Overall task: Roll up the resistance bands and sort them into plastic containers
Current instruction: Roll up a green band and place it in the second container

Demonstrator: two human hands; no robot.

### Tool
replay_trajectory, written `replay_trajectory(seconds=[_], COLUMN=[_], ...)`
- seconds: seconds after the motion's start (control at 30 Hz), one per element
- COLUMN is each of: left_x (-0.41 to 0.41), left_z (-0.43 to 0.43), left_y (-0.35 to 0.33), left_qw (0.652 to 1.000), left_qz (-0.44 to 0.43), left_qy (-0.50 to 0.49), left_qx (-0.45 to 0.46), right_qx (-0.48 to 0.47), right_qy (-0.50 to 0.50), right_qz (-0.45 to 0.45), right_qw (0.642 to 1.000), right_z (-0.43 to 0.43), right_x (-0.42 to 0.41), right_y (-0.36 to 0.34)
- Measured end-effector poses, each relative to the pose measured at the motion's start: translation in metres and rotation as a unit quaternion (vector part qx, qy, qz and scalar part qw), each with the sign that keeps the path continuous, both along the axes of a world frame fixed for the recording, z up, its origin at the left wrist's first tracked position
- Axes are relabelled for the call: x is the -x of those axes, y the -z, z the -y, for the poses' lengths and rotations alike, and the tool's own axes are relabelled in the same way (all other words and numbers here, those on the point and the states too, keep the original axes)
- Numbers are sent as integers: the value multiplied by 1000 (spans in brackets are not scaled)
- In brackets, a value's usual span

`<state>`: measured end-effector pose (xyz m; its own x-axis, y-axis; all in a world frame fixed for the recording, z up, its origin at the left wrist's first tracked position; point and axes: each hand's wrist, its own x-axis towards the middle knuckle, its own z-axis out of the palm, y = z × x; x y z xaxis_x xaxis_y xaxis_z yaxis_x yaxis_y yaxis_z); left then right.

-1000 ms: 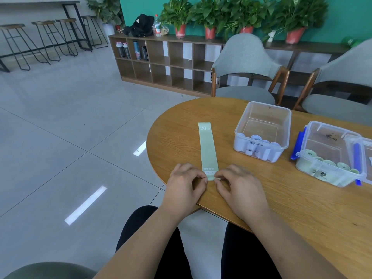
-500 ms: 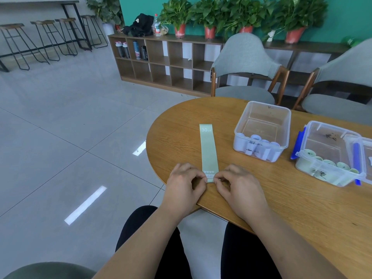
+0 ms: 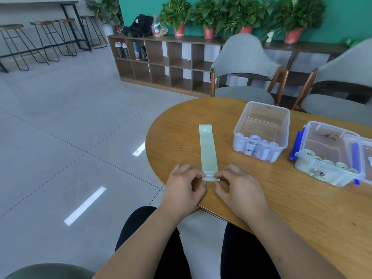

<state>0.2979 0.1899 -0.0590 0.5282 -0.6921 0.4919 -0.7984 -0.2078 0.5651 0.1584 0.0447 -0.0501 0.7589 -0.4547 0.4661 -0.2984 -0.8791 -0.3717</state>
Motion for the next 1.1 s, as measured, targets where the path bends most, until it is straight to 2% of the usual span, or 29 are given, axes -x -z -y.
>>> replay_trajectory(seconds=[0.33,0.63,0.83,1.1], left_x=[0,2,2,6], left_z=[-2,3,4,5], left_y=[-4,-1,-1,-6], left_qw=[999,999,999,999], left_qz=[-29,-29,-16,-15], left_qy=[18,-6,-15,-29], left_qx=[14,24,26,36], right_qx=[15,36,-9,-15], right_qy=[-4,4,-2,19], right_qz=[6,-3,-11,-8], right_qw=[1000,999,1000,1000], right_z=[0,0,1,2], right_x=[-1,-3,-3,-6], right_y=[1,2,0,-1])
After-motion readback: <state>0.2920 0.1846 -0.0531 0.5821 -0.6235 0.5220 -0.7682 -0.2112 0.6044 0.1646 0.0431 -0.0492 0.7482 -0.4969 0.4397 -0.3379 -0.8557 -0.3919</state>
